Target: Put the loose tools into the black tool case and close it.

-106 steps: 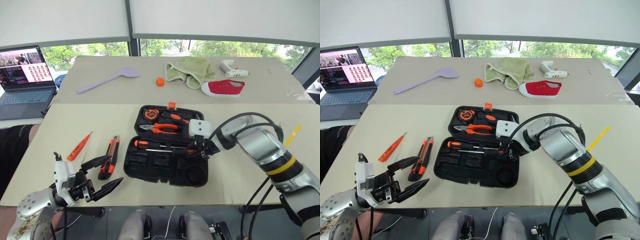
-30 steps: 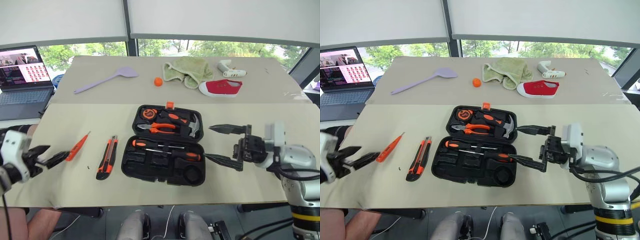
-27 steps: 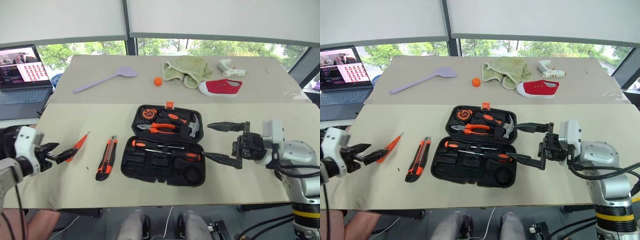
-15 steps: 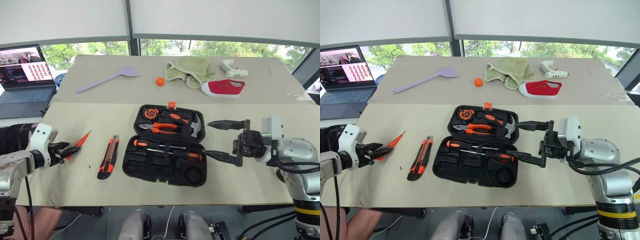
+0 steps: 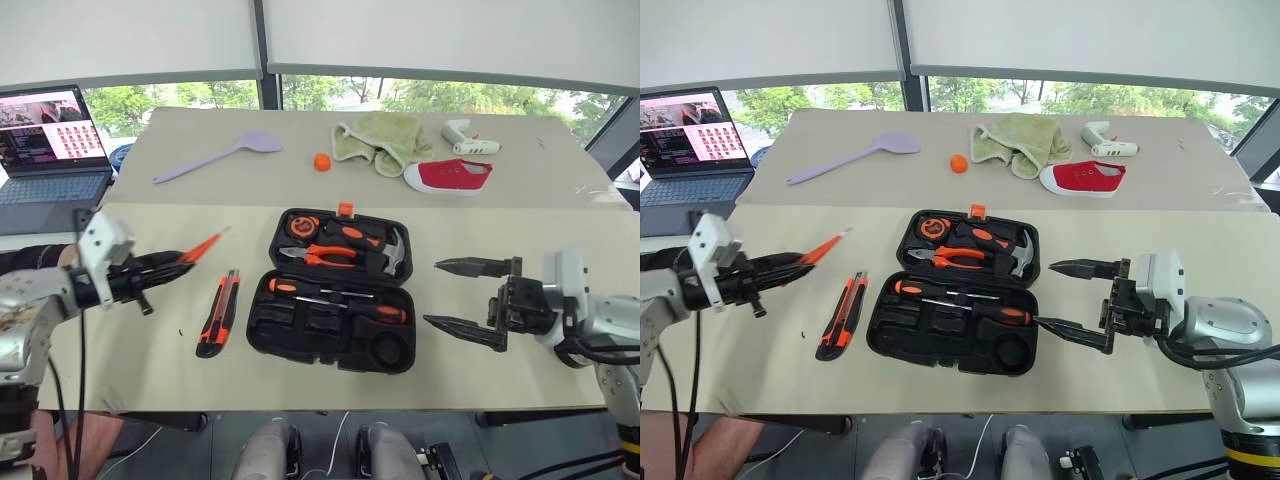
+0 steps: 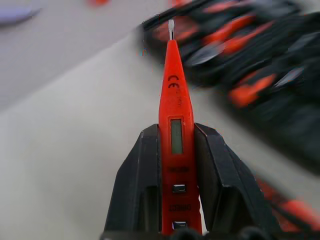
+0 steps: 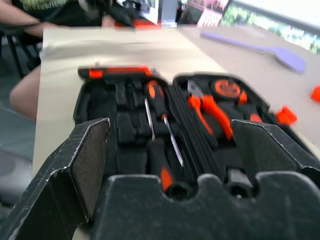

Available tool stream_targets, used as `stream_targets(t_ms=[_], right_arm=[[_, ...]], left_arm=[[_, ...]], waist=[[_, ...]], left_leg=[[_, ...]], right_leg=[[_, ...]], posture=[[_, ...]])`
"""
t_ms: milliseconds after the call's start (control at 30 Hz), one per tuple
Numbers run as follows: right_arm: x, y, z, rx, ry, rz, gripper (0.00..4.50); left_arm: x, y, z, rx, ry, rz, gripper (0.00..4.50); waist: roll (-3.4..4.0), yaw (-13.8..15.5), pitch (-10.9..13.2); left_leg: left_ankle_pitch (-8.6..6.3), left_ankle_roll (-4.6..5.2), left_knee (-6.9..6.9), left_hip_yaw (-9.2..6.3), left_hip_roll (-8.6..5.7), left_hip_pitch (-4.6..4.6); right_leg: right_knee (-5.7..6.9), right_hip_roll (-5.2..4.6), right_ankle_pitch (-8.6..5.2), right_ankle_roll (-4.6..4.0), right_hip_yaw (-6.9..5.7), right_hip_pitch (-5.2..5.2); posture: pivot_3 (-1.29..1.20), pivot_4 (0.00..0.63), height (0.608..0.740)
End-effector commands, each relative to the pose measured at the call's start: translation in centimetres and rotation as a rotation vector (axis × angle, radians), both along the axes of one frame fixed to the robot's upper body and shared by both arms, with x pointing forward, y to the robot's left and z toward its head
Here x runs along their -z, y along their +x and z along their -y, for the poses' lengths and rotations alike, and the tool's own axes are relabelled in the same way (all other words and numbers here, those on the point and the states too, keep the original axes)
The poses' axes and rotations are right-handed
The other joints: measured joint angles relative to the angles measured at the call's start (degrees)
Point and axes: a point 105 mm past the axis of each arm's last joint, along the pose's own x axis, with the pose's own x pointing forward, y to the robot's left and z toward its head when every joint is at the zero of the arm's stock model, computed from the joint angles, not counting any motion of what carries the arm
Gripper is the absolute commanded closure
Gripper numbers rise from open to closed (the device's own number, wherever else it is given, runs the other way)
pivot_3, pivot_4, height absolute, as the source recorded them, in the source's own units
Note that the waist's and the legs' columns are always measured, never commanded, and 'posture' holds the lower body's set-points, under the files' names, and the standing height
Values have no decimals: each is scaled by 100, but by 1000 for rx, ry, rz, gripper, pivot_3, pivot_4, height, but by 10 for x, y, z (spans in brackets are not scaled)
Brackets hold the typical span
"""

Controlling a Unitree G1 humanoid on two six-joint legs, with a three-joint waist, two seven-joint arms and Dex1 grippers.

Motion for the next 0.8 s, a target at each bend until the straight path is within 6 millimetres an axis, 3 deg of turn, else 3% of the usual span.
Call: stream_targets(t_ms=[33,100,200,400,567,800], right_arm=[[-8,-5,6,9,-10,19,0],[-7,-8,5,8,-10,11,0],[-5,-14,5,9,-11,-17,0],[0,-25,6,24,-21,-61,0],[2,-31,5,39,-12,-64,0],[3,-37,1,37,8,-67,0]], left_arm=[[3,-16,64,321,126,10,3873],[9,-17,84,376,149,12,3873],[21,-18,97,435,232,31,3873],[44,-5,103,458,398,62,3873],[57,-9,103,516,477,52,3873],[65,-5,109,513,492,66,3873]], waist=[[0,11,0],[0,13,0],[-3,-35,2],[-5,-24,3],[-6,17,3],[-5,45,3]], left_leg=[[15,27,0,2,-3,-1],[16,28,1,8,-3,1],[17,31,0,18,7,3],[18,32,4,21,17,3],[10,45,8,22,16,1],[10,46,13,21,16,1]], right_leg=[[-1,7,-1,1,1,2],[-1,13,1,3,9,5],[-2,35,1,3,27,0],[-5,50,1,2,35,-1],[-9,47,1,3,38,-2],[-6,45,1,3,39,1]], posture=[[0,150,740],[0,150,740],[0,150,740],[0,150,740],[0,150,740],[0,150,740]])
